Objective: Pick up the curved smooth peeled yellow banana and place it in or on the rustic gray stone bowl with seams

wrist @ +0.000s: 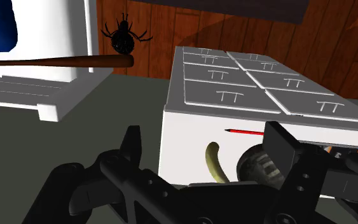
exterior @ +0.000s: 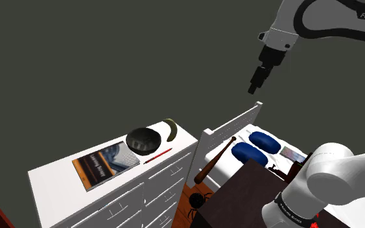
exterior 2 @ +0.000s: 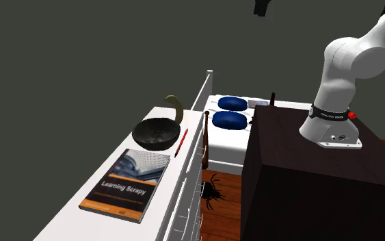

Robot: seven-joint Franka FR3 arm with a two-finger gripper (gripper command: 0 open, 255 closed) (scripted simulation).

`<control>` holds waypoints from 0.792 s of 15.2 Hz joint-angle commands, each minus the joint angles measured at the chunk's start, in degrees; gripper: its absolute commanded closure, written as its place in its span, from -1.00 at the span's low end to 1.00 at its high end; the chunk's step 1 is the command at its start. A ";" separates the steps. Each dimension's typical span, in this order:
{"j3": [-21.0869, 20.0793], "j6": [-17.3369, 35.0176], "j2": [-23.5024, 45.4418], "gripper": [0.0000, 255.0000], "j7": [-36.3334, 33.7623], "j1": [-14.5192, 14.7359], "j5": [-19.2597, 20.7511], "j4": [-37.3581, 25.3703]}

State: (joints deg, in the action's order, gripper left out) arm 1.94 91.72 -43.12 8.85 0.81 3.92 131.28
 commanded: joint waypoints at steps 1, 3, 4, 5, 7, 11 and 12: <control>0.00 0.00 0.00 -1.00 0.00 0.00 0.00 0.00; -0.60 4.65 1.40 -1.00 0.07 0.56 0.23 2.31; -0.89 6.99 2.23 -1.00 0.09 0.83 0.36 3.35; -1.20 9.34 3.15 -1.00 0.10 1.10 0.51 4.30; -1.80 14.03 5.25 -1.00 0.07 1.60 0.87 5.97; -3.05 23.40 10.48 -1.00 -0.20 2.44 1.87 8.27; -3.39 25.72 11.98 -1.00 -0.32 2.60 2.20 8.63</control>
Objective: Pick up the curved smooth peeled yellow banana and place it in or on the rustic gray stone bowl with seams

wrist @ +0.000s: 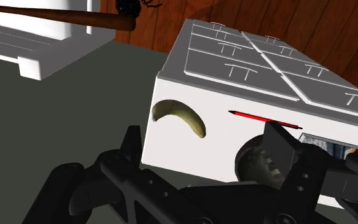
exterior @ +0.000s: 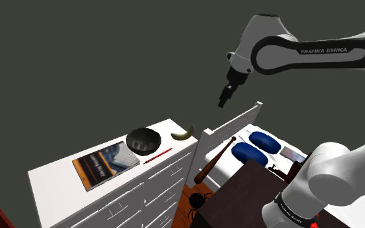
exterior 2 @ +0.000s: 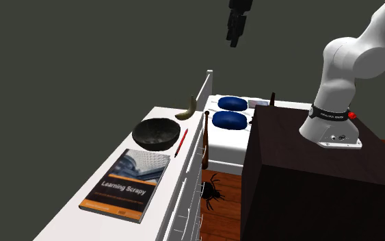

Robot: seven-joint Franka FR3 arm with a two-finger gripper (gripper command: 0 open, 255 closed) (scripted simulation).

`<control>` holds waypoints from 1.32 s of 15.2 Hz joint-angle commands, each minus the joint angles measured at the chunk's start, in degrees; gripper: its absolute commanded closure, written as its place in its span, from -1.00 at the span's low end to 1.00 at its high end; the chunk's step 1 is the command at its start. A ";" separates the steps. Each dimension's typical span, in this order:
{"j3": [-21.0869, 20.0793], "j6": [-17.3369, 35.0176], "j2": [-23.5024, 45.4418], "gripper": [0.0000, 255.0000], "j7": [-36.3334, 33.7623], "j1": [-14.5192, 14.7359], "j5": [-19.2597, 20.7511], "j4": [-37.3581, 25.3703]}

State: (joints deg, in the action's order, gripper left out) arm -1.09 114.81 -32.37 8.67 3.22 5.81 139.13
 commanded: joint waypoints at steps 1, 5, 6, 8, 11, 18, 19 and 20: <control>-0.70 4.92 2.81 -1.00 -0.28 0.33 0.68 1.05; -2.20 13.82 9.79 -1.00 -1.23 0.60 2.63 1.22; -2.60 15.94 11.67 -1.00 -1.58 0.60 3.29 1.03; -3.44 20.02 15.59 -1.00 -2.47 0.51 4.84 0.38; -4.72 25.64 21.75 -1.00 -4.37 0.21 7.95 -1.30; -6.39 35.49 36.94 -1.00 -11.89 0.21 19.56 -8.55; -6.26 36.48 39.15 -1.00 -13.19 0.53 21.54 -9.97; -6.05 37.38 41.35 -1.00 -14.49 0.93 23.53 -11.46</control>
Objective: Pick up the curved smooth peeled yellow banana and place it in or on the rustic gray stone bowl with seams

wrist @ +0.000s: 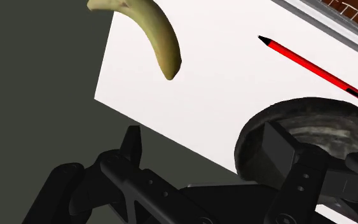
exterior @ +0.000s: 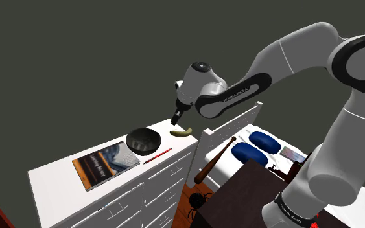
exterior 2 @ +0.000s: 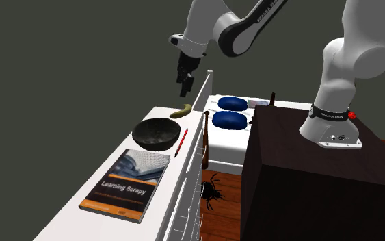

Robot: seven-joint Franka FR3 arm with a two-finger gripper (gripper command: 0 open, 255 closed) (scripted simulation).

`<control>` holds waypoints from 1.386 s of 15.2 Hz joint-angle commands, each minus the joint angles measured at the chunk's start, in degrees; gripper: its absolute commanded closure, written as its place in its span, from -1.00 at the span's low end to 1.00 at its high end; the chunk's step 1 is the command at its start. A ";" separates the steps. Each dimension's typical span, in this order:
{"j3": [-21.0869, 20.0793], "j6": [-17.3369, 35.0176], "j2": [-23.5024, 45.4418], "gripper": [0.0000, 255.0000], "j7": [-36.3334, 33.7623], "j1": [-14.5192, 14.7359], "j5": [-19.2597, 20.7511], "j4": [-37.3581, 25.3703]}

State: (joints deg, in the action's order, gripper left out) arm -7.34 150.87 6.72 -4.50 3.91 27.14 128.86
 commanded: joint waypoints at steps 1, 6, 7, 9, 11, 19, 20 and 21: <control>0.42 1.80 3.52 -1.00 -2.04 0.57 3.30 -2.09; 1.63 4.18 7.34 -1.00 -3.86 0.81 5.81 -3.45; 1.88 4.63 8.12 -1.00 -4.22 0.87 6.30 -3.76; 2.29 5.34 9.35 -1.00 -4.78 0.99 7.04 -4.28; 2.30 5.34 9.35 -1.00 -4.77 1.00 7.04 -4.28; 2.30 5.33 9.34 1.00 -4.77 1.00 7.03 -4.27; 2.30 5.33 9.34 1.00 -4.77 1.00 7.03 -4.27; 2.30 5.33 9.34 1.00 -4.77 1.00 7.03 -4.27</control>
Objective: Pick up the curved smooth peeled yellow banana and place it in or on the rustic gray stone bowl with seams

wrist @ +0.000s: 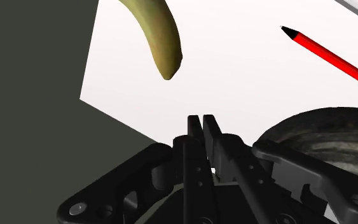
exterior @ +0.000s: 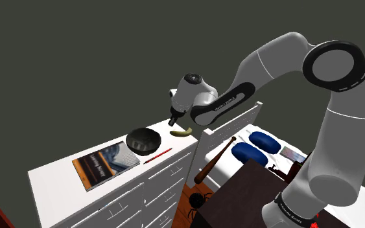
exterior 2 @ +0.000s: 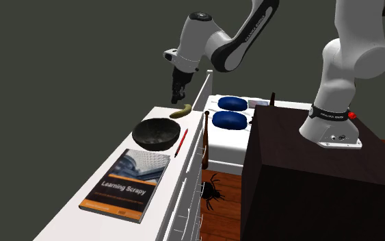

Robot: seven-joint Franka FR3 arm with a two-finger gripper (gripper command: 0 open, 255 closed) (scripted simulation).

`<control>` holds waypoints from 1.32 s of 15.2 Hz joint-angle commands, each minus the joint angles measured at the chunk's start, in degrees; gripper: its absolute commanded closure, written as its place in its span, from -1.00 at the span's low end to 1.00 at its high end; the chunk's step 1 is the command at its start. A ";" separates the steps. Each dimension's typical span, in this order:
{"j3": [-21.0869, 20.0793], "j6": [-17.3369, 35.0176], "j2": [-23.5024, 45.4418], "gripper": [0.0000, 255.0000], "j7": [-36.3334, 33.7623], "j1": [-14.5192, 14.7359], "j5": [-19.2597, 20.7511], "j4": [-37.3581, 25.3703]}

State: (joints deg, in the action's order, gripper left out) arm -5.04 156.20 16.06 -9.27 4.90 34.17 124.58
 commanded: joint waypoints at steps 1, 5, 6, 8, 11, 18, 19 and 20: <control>0.00 0.00 0.00 1.00 0.00 0.00 0.00 0.00; 0.00 0.00 0.00 1.00 0.00 0.00 0.00 0.00; 0.00 0.00 0.00 -1.00 0.00 0.00 0.00 0.00; -2.34 -0.23 1.45 -1.00 11.42 -4.33 -4.66 0.08; -5.86 -2.44 4.30 -1.00 27.13 -10.72 -9.81 -1.18; -8.05 -5.89 10.92 -1.00 42.51 -16.61 -11.61 -5.41; -7.78 -5.42 11.62 -1.00 42.27 -16.44 -11.26 -5.63; -7.49 -4.95 12.34 -1.00 42.03 -16.27 -10.92 -5.86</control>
State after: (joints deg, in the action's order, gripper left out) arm -12.81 150.79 27.53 32.85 -11.49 22.89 119.09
